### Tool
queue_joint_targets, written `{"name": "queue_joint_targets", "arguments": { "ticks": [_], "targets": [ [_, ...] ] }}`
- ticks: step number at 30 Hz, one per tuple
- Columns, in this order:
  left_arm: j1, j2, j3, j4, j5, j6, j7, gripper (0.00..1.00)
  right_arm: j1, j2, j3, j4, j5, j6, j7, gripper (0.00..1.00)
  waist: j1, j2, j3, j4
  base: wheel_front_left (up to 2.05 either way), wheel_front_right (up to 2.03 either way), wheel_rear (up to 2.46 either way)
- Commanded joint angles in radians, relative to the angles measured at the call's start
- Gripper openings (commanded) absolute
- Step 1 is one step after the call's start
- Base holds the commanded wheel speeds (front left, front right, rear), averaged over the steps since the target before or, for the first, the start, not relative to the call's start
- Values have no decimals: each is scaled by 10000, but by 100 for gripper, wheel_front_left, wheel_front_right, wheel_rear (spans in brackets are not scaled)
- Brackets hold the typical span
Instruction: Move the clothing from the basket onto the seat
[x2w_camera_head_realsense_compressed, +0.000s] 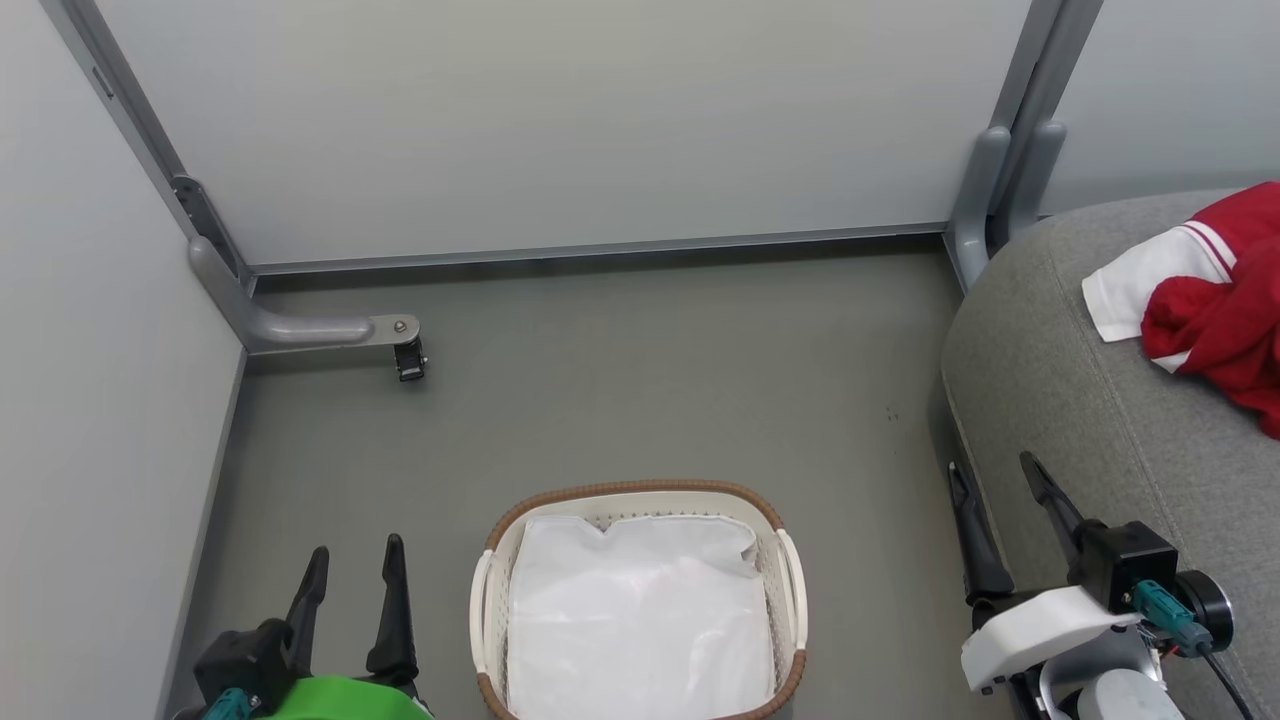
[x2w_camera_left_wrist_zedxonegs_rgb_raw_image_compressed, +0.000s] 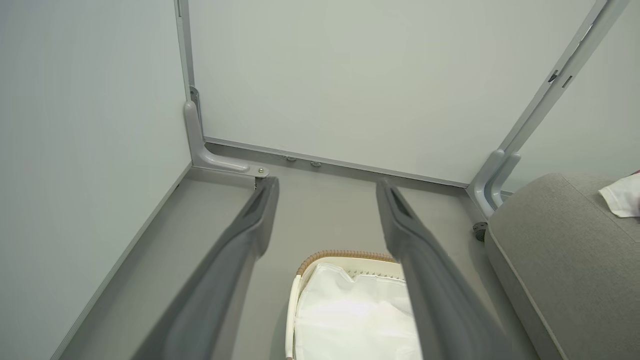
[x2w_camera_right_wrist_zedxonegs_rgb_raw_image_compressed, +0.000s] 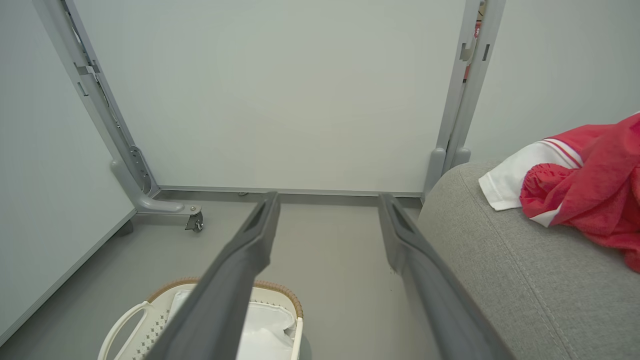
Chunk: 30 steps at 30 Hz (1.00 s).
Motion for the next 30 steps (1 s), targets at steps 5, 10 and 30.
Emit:
{"name": "queue_joint_targets", "arguments": {
  "ticks": [5,10,30],
  "targets": [
    [240,-124,224,-146,271,-81,-9,100,194,-39,-54,-37,121,-15,-46,100,1,0,-52,-6,0,0,0],
    [237,-222,357,-180,356,-149,-9,100,198,-37,-89,3,161,-15,-47,100,1,0,-61,1,0,0,0],
    [-24,-380,440,161,658,-337,-10,100,90,-36,-32,144,275,-15,-47,100,1,0,-81,29,0,0,0]
  ]
}}
